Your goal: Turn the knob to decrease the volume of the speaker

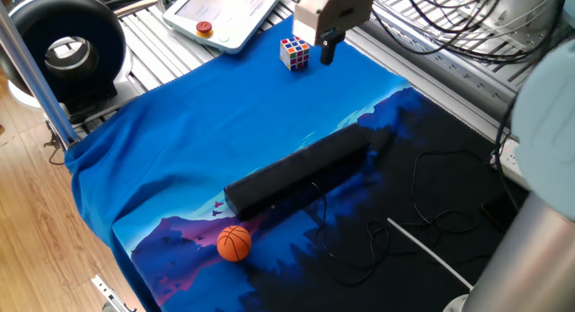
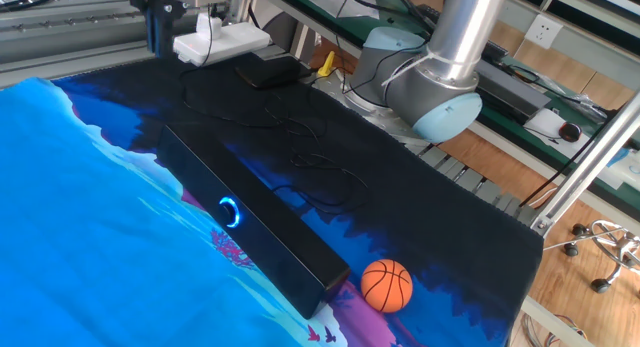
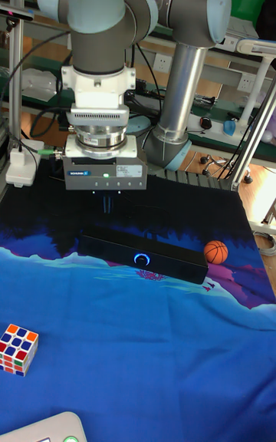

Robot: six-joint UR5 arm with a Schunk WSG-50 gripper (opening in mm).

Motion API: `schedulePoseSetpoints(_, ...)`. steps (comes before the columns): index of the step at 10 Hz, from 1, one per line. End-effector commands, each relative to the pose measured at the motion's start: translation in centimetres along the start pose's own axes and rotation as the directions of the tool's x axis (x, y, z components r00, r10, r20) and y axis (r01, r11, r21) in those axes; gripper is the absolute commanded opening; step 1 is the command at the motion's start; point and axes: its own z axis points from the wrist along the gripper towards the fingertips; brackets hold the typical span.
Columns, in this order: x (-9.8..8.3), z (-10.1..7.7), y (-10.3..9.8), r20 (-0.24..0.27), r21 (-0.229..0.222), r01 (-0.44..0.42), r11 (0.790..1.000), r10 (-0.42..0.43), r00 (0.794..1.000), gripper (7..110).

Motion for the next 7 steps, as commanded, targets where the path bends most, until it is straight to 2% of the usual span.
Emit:
schedulePoseSetpoints(1,-0.20,2.33,0.75,0.040,-0.010,-0.010,1.000,0.011,0.999,7)
schedulePoseSetpoints(3,-0.58,2.89,0.89,0.017,0.011,-0.014,1.000,0.014,1.000,7)
schedulePoseSetpoints(4,-0.84,3.00,1.37,0.013,-0.002,-0.006,1.000,0.006,1.000,7)
schedulePoseSetpoints(7,-0.73,2.60,1.42,-0.020,0.023,-0.010,1.000,0.011,1.000,7)
